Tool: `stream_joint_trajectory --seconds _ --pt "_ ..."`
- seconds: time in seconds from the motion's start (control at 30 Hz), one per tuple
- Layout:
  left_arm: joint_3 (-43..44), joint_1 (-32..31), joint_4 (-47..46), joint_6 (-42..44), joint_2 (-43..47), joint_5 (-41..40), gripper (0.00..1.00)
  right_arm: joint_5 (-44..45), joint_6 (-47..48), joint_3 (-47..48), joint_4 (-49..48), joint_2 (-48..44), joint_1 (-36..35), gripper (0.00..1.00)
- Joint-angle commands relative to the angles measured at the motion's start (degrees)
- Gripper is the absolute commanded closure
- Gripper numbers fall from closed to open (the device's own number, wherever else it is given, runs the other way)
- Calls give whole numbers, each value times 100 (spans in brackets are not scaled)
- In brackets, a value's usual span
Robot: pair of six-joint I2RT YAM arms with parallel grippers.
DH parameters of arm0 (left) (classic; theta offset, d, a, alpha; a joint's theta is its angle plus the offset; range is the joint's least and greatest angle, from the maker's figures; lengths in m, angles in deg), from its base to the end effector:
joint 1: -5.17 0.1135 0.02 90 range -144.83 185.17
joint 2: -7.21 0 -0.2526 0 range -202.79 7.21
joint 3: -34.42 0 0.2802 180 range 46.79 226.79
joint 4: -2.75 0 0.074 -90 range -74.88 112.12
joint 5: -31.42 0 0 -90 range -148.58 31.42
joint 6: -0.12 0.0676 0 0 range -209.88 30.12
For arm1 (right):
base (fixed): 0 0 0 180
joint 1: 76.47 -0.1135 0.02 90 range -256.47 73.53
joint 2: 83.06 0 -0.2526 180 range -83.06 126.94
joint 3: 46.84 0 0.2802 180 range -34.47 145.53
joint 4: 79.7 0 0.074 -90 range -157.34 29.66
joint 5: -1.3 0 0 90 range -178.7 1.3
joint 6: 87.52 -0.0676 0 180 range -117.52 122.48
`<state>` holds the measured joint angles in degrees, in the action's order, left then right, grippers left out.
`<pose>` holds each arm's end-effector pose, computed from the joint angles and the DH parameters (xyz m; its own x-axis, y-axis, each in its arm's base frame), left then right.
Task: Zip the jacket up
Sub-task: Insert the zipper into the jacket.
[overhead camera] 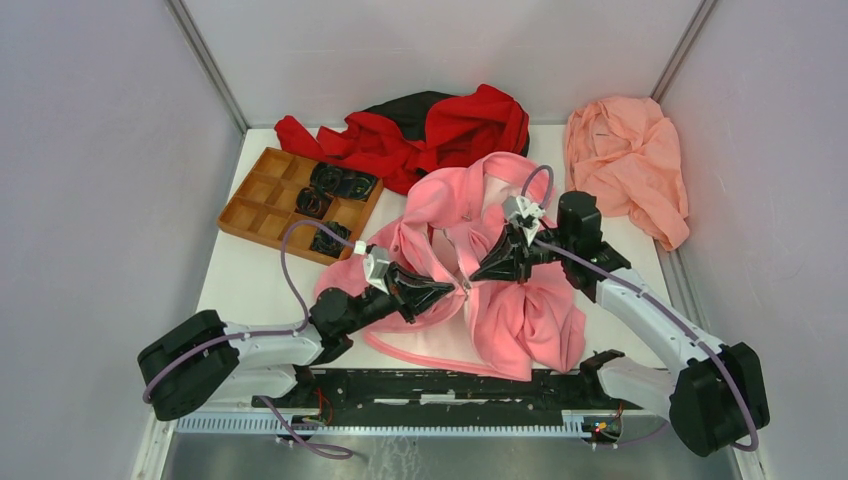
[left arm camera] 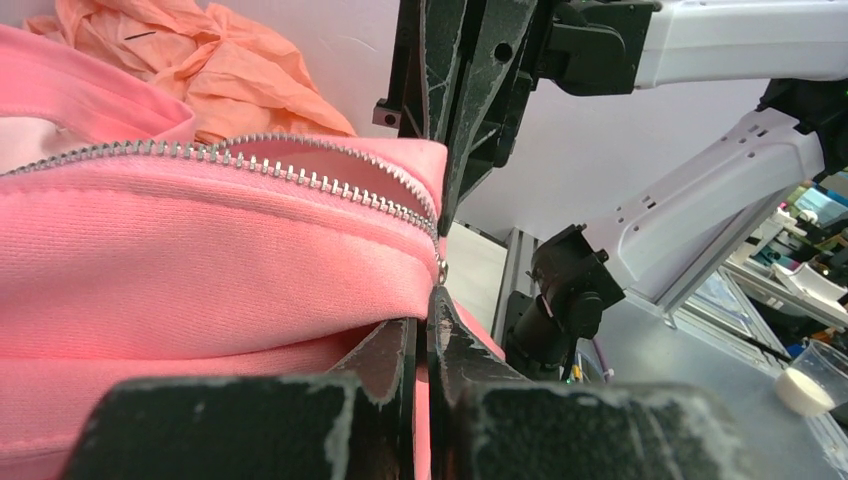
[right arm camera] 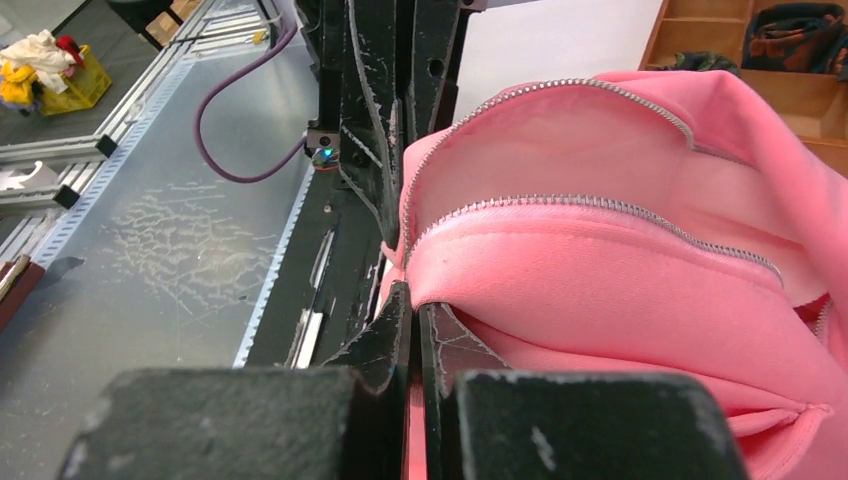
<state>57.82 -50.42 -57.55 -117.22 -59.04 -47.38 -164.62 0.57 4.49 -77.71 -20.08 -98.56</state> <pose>0.1347 -0.2199 0.1962 -0.2692 -0.4042 -0.8742 0.8897 0.2430 -0.3864 0.2233 0.1614 0.2606 -0.2505 -0.0929 -0.9636 -0.9571 -0.1260 0.2610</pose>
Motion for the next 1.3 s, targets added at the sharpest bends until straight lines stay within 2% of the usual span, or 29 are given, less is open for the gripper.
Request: stream_joint_trajectory --seconds 0.0,0.17,0.33,0.43,0.53,0.67,0.97,1.27 --pt "267 15 -479 494 73 292 98 -100 592 244 747 3 -170 100" --pt "268 15 -704 559 34 523 98 -45 287 202 480 39 -285 100" --pt "220 18 -523 778 163 591 98 -134 234 396 646 57 -307 100" --pt "160 18 35 1196 562 521 98 -183 675 691 1361 48 -306 100" --pt "148 18 784 1636 1064 318 98 -255 692 744 1476 16 -313 100" --pt "155 18 1050 1879 1469 302 98 -364 692 792 1559 -2 -312 100" --pt "445 15 1106 2034 1239 672 98 -465 1141 1600 2447 -4 -346 100" --pt "836 17 1034 1959 1330 997 98 -322 949 1808 2318 4 -352 100"
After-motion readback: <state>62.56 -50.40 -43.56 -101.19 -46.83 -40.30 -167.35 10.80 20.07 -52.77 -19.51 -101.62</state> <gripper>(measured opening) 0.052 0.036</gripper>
